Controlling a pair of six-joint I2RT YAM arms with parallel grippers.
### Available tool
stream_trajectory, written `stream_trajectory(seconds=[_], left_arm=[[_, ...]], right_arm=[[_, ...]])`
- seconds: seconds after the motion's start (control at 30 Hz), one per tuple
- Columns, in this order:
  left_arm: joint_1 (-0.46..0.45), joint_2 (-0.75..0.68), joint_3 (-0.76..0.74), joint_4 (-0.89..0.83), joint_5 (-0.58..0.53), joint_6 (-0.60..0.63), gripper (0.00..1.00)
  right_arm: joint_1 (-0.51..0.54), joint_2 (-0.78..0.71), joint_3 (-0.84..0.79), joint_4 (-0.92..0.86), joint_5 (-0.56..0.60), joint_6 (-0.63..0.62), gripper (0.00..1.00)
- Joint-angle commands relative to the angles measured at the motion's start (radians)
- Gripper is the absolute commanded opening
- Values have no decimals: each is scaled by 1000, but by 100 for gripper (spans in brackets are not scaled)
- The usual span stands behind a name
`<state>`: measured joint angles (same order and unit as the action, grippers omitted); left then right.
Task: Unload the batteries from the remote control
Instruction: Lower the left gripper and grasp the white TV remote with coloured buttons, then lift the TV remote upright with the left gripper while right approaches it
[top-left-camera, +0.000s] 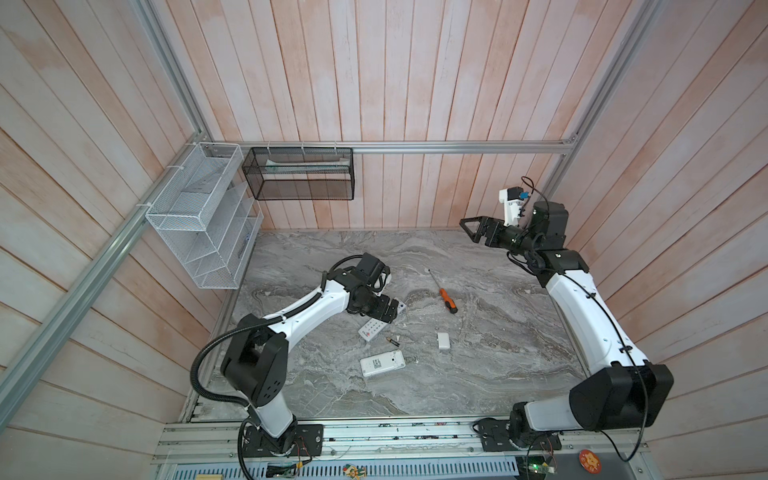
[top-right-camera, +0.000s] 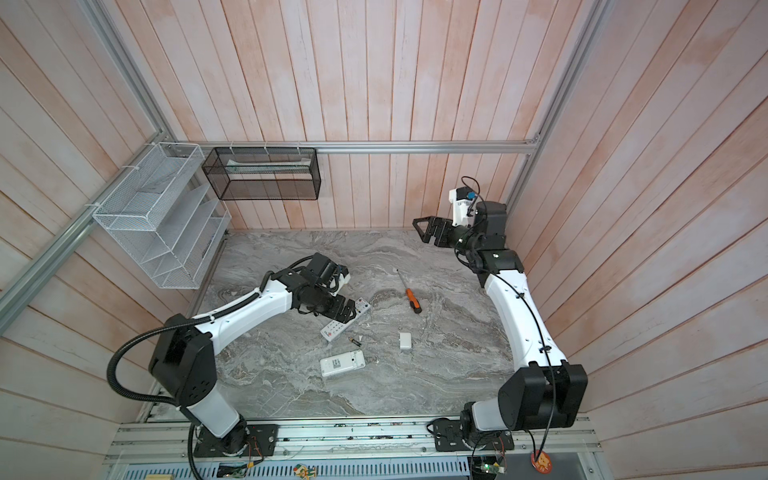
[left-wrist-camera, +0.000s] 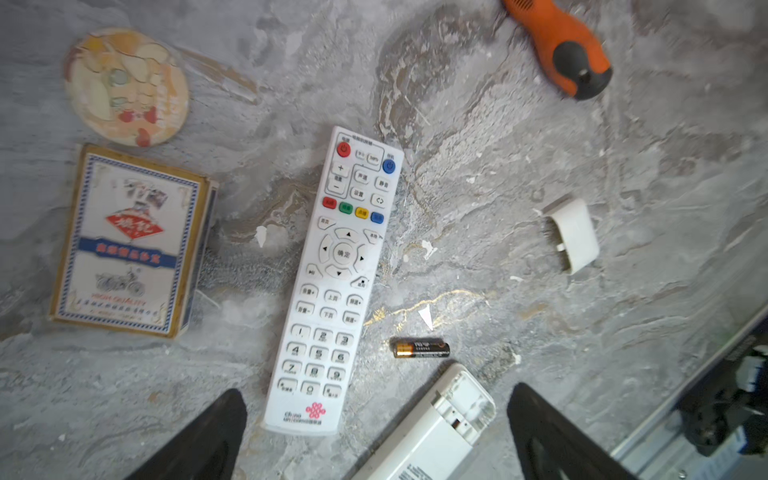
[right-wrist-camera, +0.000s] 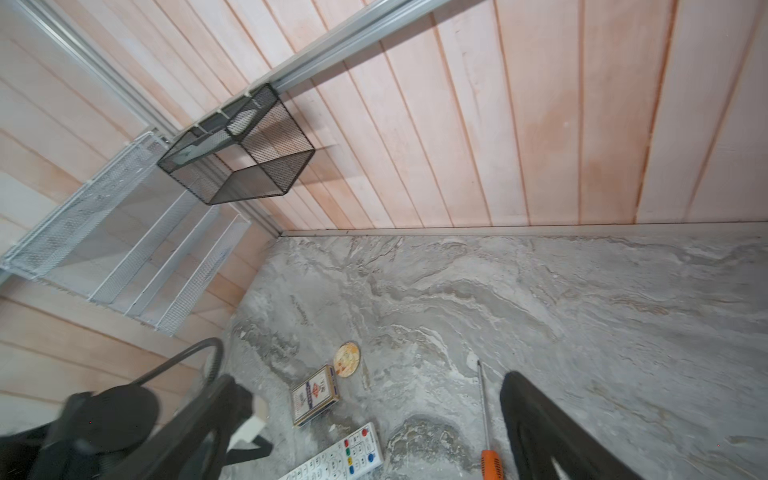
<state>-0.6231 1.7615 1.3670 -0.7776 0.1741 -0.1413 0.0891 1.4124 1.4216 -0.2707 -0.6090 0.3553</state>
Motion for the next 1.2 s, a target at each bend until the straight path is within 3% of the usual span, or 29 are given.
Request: stream_trajectory(seconds=[0.0, 0.37, 0.77, 1.03, 1.17], left_arm=[[-8, 79, 85, -38, -53, 87, 100], [-27, 320, 293, -103, -97, 157, 91], [-27, 376, 257, -105, -105, 162, 83], [-27, 394, 209, -91, -83, 157, 73], [-27, 396, 196, -86, -73, 153, 64]], right_arm=[[3, -47, -9, -96, -140, -4, 98], [4, -108, -91, -71, -120, 47, 98], [6, -60, -101, -28, -103, 84, 98], [15, -42, -87, -18, -102, 96, 98], [21, -45, -85, -18, -101, 97, 98]])
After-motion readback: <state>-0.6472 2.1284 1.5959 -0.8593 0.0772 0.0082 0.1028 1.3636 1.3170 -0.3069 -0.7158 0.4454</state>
